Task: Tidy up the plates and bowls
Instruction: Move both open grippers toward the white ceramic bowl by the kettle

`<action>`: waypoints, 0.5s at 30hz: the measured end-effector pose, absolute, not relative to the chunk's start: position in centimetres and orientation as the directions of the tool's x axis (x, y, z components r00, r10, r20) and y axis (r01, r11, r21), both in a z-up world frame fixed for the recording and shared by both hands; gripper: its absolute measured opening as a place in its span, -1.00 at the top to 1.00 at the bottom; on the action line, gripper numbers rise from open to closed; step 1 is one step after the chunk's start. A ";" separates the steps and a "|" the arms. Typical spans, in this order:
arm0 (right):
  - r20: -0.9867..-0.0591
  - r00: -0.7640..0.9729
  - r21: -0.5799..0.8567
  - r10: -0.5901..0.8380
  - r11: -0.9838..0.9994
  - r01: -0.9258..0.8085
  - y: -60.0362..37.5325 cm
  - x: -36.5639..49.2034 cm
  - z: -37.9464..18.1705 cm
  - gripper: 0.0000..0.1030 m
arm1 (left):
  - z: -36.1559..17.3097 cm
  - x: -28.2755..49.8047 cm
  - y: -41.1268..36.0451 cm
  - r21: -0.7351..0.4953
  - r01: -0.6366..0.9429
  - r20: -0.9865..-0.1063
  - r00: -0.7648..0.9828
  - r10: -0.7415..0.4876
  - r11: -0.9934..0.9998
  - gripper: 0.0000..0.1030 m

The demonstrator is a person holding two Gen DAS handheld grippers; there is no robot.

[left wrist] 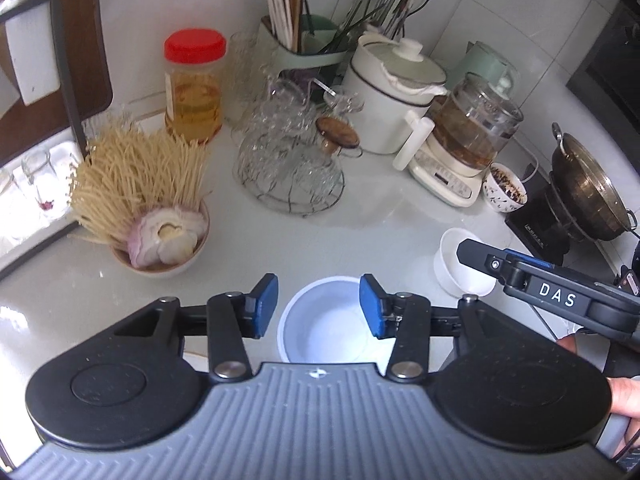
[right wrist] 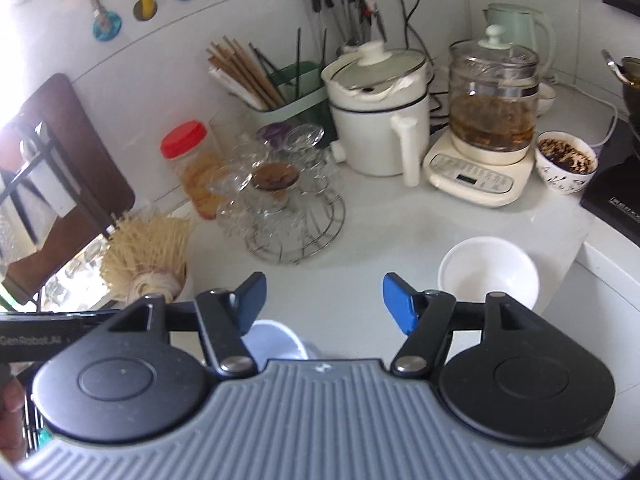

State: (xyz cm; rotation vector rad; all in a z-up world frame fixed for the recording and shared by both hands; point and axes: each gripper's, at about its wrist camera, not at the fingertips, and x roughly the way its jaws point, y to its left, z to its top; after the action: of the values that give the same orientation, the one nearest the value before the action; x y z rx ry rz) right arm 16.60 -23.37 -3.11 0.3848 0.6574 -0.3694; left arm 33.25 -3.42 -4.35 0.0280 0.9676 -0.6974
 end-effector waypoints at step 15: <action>-0.596 0.752 0.201 -0.281 0.854 0.479 -25.9 15.2 -2.5 -0.52 | -3.2 32.6 -6.2 -0.234 0.602 -0.747 0.391 -0.538 0.763 -0.15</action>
State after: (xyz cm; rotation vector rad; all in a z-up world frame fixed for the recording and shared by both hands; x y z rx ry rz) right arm 15.18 -25.92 -2.51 0.3563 0.5858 -0.4248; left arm 32.58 -6.16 -3.22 0.0790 0.9176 -0.7251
